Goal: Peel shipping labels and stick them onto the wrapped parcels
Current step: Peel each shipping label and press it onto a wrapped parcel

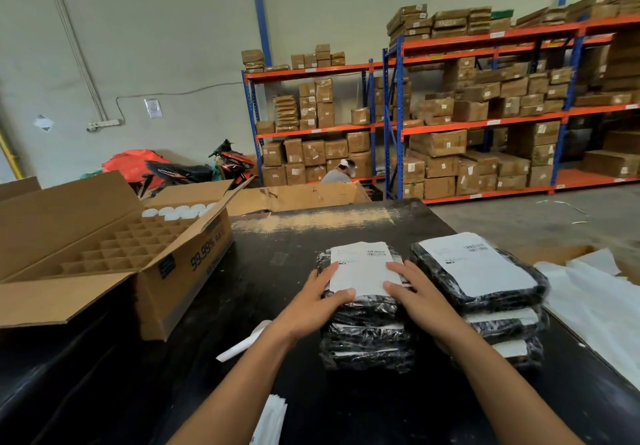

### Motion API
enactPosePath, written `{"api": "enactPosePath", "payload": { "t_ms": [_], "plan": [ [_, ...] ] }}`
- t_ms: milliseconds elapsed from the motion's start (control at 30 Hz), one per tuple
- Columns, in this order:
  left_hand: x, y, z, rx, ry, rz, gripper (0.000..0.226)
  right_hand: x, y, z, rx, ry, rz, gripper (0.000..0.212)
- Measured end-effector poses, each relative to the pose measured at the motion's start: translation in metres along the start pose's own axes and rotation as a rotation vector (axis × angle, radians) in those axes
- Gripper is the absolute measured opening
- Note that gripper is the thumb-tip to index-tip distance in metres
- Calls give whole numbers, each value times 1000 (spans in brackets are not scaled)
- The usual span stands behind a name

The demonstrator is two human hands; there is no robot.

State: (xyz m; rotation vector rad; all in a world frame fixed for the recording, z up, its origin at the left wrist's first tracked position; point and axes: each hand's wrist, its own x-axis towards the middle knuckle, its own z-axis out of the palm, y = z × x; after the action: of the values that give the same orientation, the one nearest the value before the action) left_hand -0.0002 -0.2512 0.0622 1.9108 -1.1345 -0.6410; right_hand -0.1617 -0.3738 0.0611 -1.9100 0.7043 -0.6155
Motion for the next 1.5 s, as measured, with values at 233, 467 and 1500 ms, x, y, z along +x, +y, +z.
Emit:
{"api": "enactPosePath", "payload": {
  "t_ms": [233, 467, 1500],
  "plan": [
    [-6, 1, 6, -82, 24, -20, 72, 0, 6, 2, 48, 8, -4, 50],
    [-16, 22, 12, -162, 85, -43, 68, -4, 12, 6, 92, 100, -19, 53],
    [-252, -24, 77, -162, 92, -44, 68, -255, 25, 38, -35, 76, 33, 49]
  ]
}}
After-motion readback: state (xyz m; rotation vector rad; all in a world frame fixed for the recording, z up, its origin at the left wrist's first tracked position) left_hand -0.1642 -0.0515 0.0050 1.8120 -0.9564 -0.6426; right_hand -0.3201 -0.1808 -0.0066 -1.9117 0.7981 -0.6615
